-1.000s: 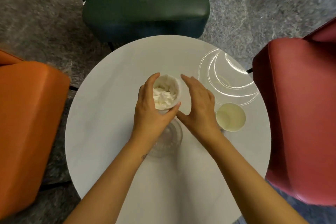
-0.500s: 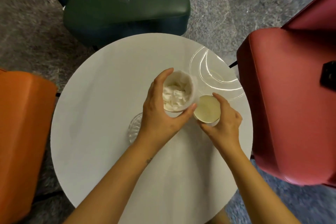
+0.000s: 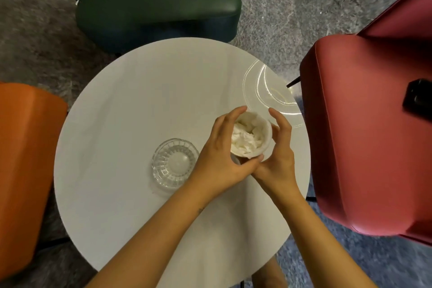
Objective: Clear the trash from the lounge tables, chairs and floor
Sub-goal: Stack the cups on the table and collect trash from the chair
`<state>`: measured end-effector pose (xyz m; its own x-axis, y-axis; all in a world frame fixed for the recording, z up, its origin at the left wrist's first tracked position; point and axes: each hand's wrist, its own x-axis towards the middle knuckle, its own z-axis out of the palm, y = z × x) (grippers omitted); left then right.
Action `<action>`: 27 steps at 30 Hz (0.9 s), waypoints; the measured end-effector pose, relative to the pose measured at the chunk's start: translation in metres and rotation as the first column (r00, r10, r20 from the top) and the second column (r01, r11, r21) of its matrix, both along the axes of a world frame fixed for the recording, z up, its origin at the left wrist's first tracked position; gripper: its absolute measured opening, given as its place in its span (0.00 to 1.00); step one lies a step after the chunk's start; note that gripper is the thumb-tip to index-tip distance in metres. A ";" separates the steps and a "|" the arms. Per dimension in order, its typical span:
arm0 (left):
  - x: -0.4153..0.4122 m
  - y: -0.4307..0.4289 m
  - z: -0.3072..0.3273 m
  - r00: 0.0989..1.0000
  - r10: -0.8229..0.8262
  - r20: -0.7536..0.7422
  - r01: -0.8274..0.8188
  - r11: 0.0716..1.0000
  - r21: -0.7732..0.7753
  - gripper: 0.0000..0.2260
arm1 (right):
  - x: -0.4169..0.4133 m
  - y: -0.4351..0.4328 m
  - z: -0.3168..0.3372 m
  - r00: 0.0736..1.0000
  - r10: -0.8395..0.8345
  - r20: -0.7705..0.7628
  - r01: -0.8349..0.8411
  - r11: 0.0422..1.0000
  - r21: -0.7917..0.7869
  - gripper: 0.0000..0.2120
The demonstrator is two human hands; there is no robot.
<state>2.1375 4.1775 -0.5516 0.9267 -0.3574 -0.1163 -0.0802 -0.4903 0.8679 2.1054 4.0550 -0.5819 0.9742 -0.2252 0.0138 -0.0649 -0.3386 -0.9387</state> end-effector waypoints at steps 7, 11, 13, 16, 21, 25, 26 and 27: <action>0.004 0.005 0.019 0.999 0.036 0.032 -0.038 0.997 0.064 0.39 | 0.011 0.001 0.034 0.993 0.110 0.045 -0.109 0.994 -0.020 0.44; 0.010 0.030 0.041 0.986 0.132 0.104 -0.147 0.978 0.145 0.36 | 0.035 0.013 0.061 0.950 0.308 0.040 -0.306 0.951 -0.053 0.45; 0.012 0.048 0.055 0.966 0.220 0.136 -0.240 0.959 0.150 0.36 | 0.047 0.025 0.078 0.911 0.411 0.032 -0.406 0.908 -0.102 0.46; 0.008 0.080 0.083 0.903 0.365 0.227 -0.405 0.900 0.163 0.35 | 0.065 0.046 0.100 0.846 0.532 0.027 -0.518 0.834 -0.191 0.46; -0.032 0.139 0.134 0.757 0.584 0.292 -0.630 0.771 0.093 0.35 | 0.079 0.090 0.137 0.743 0.669 0.018 -0.638 0.716 -0.285 0.45; -0.081 0.186 0.172 0.600 0.725 0.338 -0.790 0.603 0.109 0.33 | 0.078 0.137 0.170 0.638 0.769 0.052 -0.720 0.618 -0.316 0.32; -0.095 0.198 0.181 0.555 0.756 0.347 -0.825 0.554 0.114 0.33 | 0.075 0.150 0.178 0.607 0.792 0.054 -0.738 0.588 -0.331 0.28; -0.110 0.210 0.189 0.512 0.780 0.360 -0.853 0.511 0.108 0.33 | 0.072 0.163 0.185 0.572 0.817 0.071 -0.754 0.559 -0.346 0.25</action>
